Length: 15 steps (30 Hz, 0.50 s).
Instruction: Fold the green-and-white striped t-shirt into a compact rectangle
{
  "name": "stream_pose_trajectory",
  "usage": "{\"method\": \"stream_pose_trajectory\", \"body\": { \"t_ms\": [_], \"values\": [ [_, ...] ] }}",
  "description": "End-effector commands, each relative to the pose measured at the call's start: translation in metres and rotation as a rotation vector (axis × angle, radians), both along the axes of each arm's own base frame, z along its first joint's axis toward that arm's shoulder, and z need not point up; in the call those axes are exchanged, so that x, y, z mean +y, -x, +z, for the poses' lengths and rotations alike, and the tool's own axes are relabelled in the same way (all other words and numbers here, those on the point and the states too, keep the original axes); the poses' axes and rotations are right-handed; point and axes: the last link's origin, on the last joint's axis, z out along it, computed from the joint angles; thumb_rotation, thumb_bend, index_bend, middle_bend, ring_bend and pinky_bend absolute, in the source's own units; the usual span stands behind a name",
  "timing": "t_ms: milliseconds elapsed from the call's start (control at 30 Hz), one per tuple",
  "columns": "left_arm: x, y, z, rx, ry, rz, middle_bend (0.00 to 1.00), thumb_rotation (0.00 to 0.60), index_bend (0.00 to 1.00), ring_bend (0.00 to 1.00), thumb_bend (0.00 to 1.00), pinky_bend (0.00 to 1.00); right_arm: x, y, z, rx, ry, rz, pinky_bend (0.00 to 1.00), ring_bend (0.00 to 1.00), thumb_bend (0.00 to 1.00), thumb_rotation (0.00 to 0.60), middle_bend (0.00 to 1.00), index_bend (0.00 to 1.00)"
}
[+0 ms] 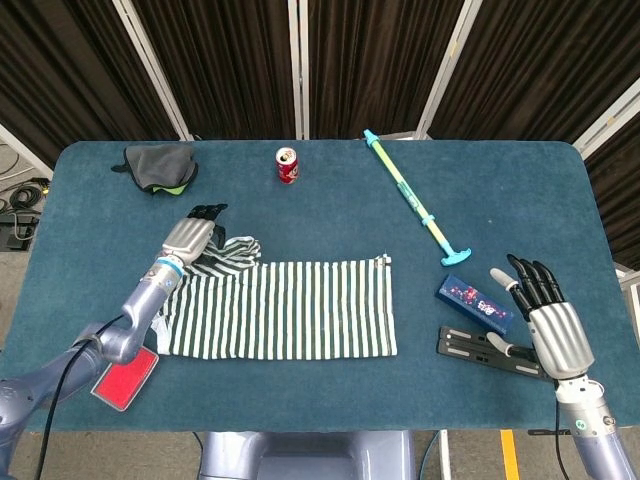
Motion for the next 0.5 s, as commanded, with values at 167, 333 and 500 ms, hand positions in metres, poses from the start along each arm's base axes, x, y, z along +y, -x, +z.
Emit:
{"method": "stream_pose_trajectory", "body": {
  "t_ms": [167, 333, 500],
  "values": [
    [-0.02, 0.011, 0.006, 0.023, 0.009, -0.058, 0.0, 0.6, 0.76, 0.0, 0.92, 0.0, 0.002, -0.002, 0.001, -0.005, -0.001, 0.008, 0.0, 0.0, 0.0, 0.6, 0.0, 0.2],
    [-0.03, 0.013, 0.005, 0.031, 0.026, -0.078, 0.0, 0.6, 0.76, 0.0, 0.92, 0.0, 0.003, -0.003, 0.001, -0.007, -0.002, 0.015, 0.0, 0.0, 0.0, 0.6, 0.0, 0.2],
    [-0.036, 0.013, 0.0, 0.044, 0.043, -0.09, 0.0, 0.6, 0.76, 0.0, 0.92, 0.0, 0.004, -0.004, 0.002, -0.009, 0.0, 0.018, 0.0, 0.0, 0.0, 0.6, 0.0, 0.21]
  ]
}}
